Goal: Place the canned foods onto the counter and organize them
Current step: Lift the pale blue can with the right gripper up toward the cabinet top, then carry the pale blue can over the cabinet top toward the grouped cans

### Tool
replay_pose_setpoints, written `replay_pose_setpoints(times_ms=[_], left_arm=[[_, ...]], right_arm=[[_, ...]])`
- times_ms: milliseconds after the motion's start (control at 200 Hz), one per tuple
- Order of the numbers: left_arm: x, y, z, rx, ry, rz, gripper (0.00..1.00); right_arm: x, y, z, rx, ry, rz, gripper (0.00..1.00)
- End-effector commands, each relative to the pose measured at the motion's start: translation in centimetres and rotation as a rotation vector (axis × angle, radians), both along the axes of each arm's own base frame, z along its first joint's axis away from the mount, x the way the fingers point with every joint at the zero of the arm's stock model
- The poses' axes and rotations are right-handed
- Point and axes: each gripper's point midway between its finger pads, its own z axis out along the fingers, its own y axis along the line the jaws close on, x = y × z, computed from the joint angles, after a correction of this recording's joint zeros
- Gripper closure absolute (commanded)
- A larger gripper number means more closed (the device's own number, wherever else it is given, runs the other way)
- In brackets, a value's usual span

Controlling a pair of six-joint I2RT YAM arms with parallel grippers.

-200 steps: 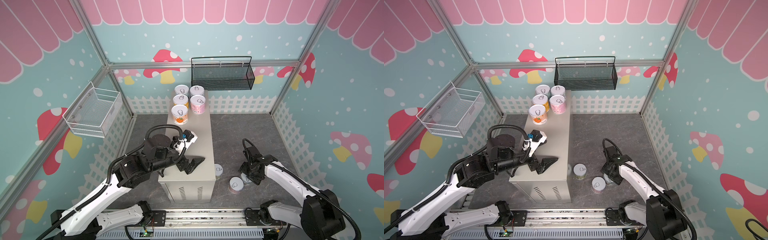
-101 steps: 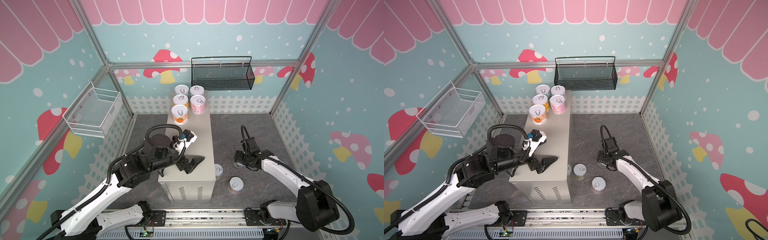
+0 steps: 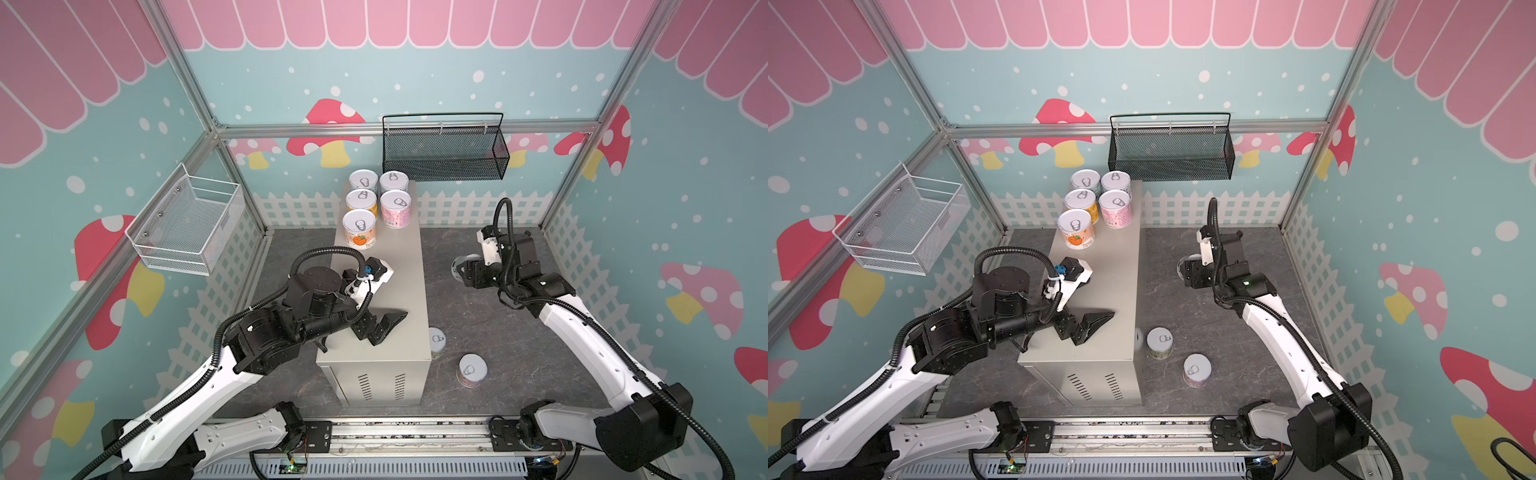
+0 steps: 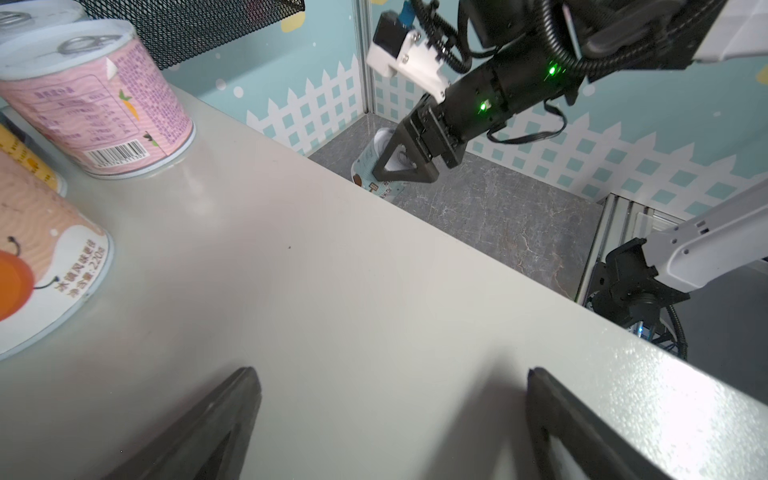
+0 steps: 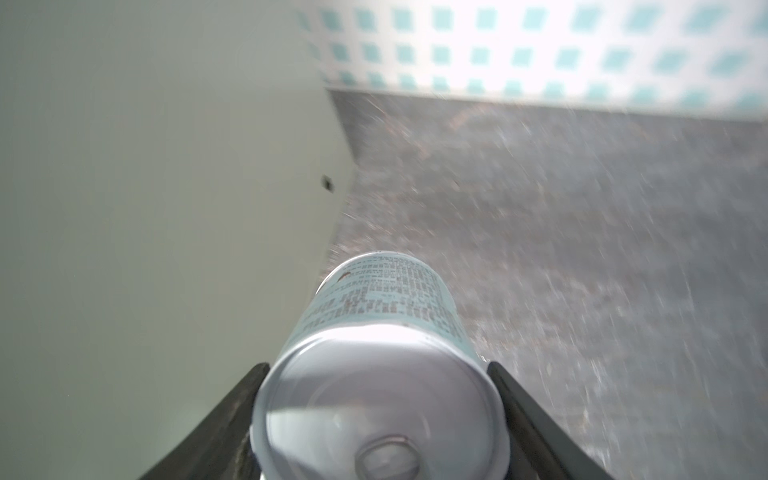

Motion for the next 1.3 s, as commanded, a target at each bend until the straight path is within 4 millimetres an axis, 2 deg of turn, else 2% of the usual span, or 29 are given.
replay_pose_setpoints(times_ms=[0,135,270,400,490,625,896,1036,1171,1291], left_arm=[[0.5,1.5,-0.9,0.091,-0.012,0.036,0.01],[0.8,1.9,0.3,0.075,-0.030,0.048,0.01],[1.3,2.2,1.4,0.054,-0.040,0.067,0.01],[2.1,3.0,2.5,0.034,-0.057,0.122,0.01],[2.6,3.8,3.3,0.008,-0.077,0.168,0.01],[3.0,5.1,4.9,-0.046,-0.114,0.226,0.01],[3.8,8.2,7.3,-0.114,-0.165,0.350,0.01],[4.1,8.7,7.2,-0.128,-0.157,0.367,0.01],[4.3,9.0,7.0,-0.128,-0.155,0.375,0.01],[4.1,8.5,6.5,-0.126,-0.147,0.334,0.01]], right_arm=[[-2.6,2.7,6.9,0.054,-0.182,0.245,0.38],[-5.3,3.9,11.7,0.098,-0.298,0.377,0.35],[-8.3,5.3,14.9,0.153,-0.363,0.534,0.32],[-10.0,6.1,16.5,0.177,-0.380,0.627,0.32],[-10.4,6.3,17.2,0.190,-0.377,0.655,0.32],[-10.6,6.9,17.5,0.203,-0.357,0.694,0.33],[-10.1,9.0,16.4,0.165,-0.296,0.739,0.33],[-10.0,10.7,16.2,0.135,-0.283,0.765,0.32],[-9.8,12.9,15.0,0.057,-0.236,0.790,0.30],[-9.1,14.2,14.9,0.042,-0.215,0.799,0.31]])
